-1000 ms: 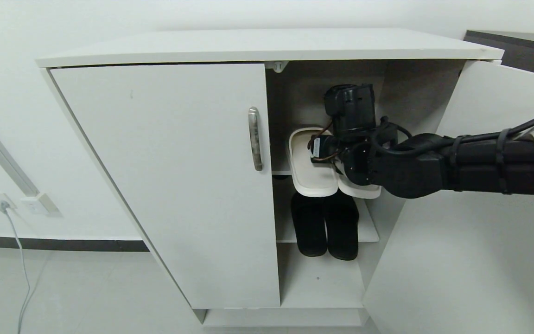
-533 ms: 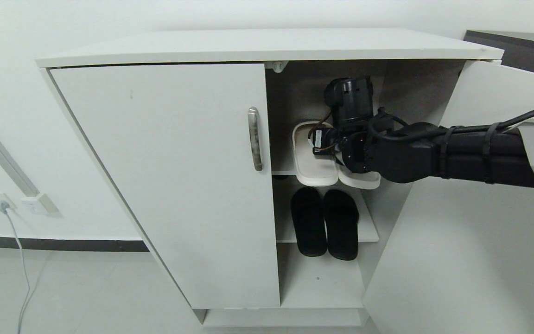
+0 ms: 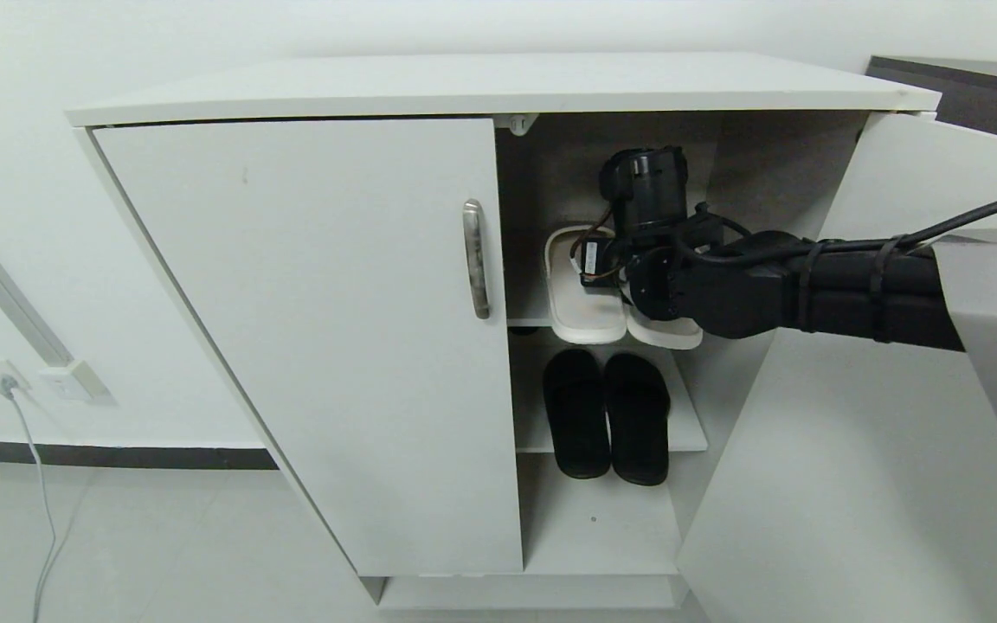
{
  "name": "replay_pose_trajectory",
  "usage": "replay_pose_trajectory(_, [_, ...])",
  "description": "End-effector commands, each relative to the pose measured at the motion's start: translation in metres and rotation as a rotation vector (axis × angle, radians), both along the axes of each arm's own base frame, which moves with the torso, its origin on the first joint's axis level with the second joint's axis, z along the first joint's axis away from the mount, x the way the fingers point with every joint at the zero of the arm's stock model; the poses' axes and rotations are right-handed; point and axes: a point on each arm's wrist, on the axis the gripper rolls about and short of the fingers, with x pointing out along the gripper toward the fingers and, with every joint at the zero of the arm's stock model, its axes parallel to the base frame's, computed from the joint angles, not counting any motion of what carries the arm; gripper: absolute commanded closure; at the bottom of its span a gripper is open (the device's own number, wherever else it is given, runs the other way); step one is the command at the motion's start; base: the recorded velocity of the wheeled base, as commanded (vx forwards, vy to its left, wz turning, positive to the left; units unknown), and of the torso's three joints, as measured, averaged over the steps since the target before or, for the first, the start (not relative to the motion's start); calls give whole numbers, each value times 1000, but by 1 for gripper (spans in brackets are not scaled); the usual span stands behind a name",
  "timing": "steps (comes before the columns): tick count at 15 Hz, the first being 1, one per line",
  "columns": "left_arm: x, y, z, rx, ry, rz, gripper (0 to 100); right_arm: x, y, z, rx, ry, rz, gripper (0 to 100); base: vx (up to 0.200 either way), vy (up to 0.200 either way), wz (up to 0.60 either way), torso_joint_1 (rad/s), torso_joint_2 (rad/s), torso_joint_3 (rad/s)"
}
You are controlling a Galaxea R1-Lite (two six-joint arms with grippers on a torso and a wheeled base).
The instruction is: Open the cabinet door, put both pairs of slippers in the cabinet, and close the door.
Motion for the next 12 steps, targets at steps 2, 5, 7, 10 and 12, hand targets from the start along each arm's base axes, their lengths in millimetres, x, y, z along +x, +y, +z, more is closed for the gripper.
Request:
replay_pose_trajectory(2, [0, 0, 0, 0, 1, 3, 100, 3, 1, -4, -6, 5, -1, 100, 0, 0, 0, 0, 0, 0])
replay_pose_trajectory(5, [0, 0, 0, -2, 1, 11, 100, 7, 1, -10, -13, 13, -8, 100, 0, 0, 0, 0, 0, 0])
replay_pose_trajectory(7, [0, 0, 0, -2, 1, 11, 100, 8, 0, -9, -12, 12, -9, 100, 0, 0, 0, 0, 0, 0])
replay_pose_trajectory(10, [0, 0, 0, -2, 1, 11, 100, 9, -2, -9, -11, 11, -15, 100, 0, 0, 0, 0, 0, 0])
replay_pose_trajectory(12, [0, 0, 0, -2, 1, 13, 100, 9, -2, -9, -12, 9, -15, 100, 0, 0, 0, 0, 0, 0])
